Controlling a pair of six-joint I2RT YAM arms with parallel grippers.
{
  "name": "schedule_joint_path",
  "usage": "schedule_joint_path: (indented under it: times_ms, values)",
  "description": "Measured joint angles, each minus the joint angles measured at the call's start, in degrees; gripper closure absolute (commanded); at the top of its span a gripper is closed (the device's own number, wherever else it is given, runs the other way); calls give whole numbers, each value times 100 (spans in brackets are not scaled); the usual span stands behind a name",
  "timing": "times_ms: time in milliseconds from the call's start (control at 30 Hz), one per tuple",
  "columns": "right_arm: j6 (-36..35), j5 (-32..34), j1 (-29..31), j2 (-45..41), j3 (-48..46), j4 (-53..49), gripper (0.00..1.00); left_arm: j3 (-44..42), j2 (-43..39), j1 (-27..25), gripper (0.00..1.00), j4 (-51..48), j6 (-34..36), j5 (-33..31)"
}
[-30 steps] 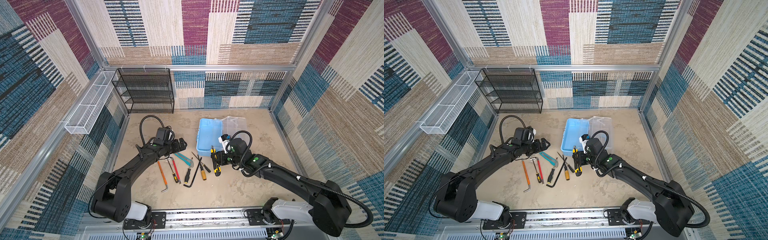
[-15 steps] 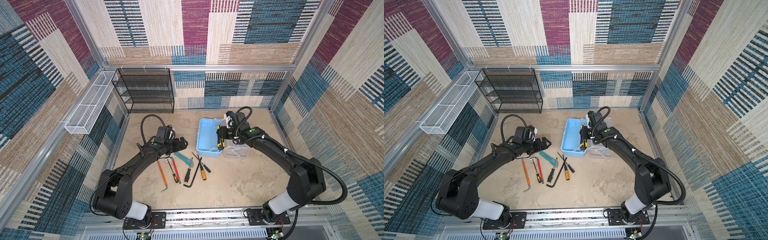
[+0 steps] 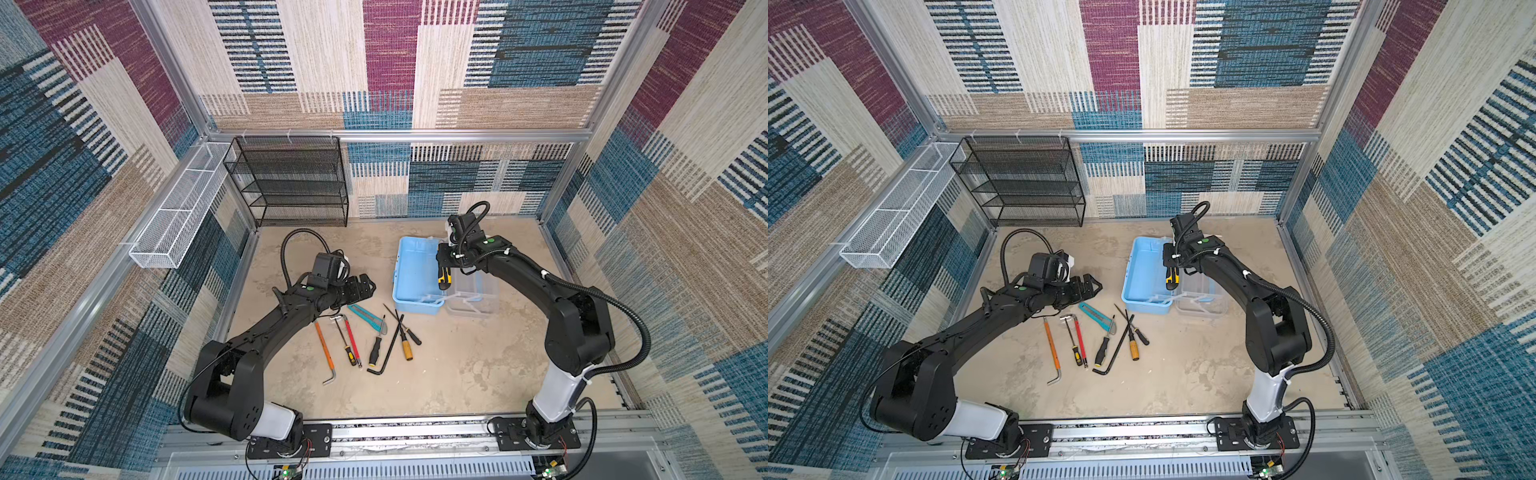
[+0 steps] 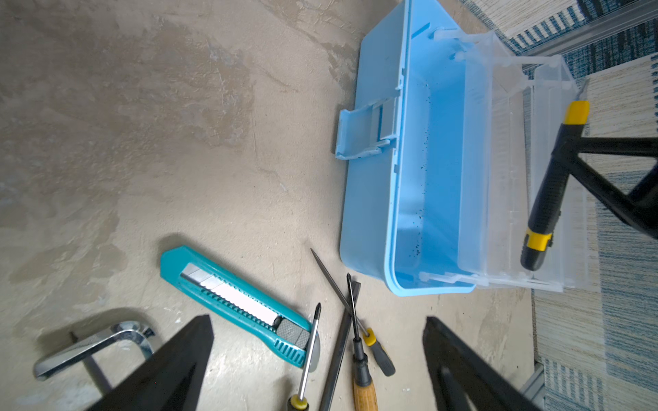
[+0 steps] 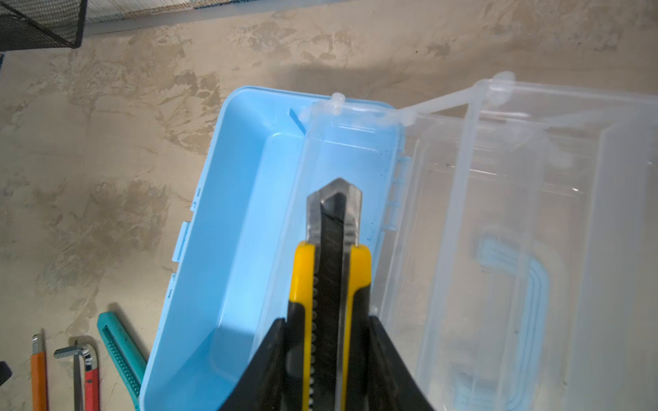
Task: Pack the tool kit
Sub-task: 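Lift the utility knife and carry it over the open blue box, then lower the utility knife into the blue box tray and open the right gripper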
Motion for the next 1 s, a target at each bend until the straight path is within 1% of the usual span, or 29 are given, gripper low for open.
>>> schedule_joint_path:
  times_ms: [100, 200, 267, 367, 467, 500, 633, 767, 833, 1000]
  values:
    - [-15, 61, 0, 81, 46, -33, 73, 4, 17, 0, 5, -22, 0, 0]
    - [-17, 199, 0, 122, 42, -114, 68, 15, 17, 0, 5, -46, 2, -24]
    - [-17, 225, 0, 131, 11, -114, 61, 22, 0, 0, 5, -72, 4, -68]
    - [-17, 240, 13, 133, -68, -85, 55, 24, -31, 2, 5, -85, 7, -168]
    - [-17, 166, 0, 68, -181, 42, 43, 37, -31, 2, 5, -90, 24, -173]
    - [-15, 127, 0, 17, -234, 72, 41, 44, -24, 2, 6, -92, 24, -173]
    - [-11, -11, 0, -179, -332, 188, 36, 98, 42, 2, 8, -144, 24, -170]
    - [-7, -160, 0, -407, -433, 393, 33, 103, 52, 2, 9, -216, 20, -170]
    - [11, -243, 0, -592, -577, 564, 28, 103, 57, 0, 11, -286, 2, -173]
    - [33, -299, 0, -1021, -1021, 962, 22, 140, 236, 0, 15, -452, -22, -170]
